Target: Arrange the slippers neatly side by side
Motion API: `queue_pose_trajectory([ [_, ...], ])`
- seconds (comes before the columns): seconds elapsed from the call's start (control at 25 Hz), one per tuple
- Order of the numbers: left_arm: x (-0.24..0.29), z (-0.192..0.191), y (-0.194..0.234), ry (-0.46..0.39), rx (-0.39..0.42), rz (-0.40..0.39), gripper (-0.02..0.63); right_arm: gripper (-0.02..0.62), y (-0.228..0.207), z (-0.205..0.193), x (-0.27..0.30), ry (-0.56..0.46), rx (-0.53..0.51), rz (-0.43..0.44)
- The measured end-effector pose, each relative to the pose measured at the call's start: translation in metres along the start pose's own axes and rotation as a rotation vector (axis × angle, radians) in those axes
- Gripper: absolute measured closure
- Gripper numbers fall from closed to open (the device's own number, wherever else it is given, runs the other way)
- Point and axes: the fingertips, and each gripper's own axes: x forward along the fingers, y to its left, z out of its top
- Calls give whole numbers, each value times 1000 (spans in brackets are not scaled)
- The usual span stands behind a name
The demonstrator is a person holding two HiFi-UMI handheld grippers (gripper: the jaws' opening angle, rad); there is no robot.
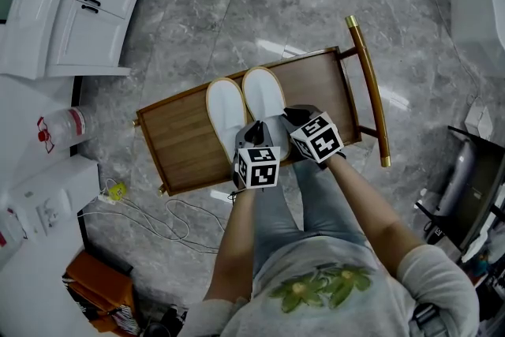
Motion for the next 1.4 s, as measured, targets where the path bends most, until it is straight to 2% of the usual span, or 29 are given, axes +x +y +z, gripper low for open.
queue_pose_trajectory([
  [0.2, -7, 4, -5, -11, -25, -25, 486, 479, 4, 2, -8, 9, -12, 5],
  [0.4, -28, 21, -9, -56, -33, -36, 469, 468, 14, 16, -27, -18, -13, 31],
  [0.76, -92, 59, -7, -177, -25, 1, 468, 465, 43, 52, -81, -126, -51, 64],
  [0.96, -131, 82, -7, -266, -53, 9, 468, 496, 55, 71, -116, -189, -81, 92],
  [1.08, -157, 92, -5, -310, -48, 25, 472, 541, 65, 79, -133, -222, -110, 97],
  [1.2, -180, 102, -8, -353, -32, 33, 513, 584, 74, 85, -150, -260, -121, 95],
  [1.4, -197, 105, -14, -396, -63, 28, 581, 589, 92, 94, -163, -318, -128, 113],
])
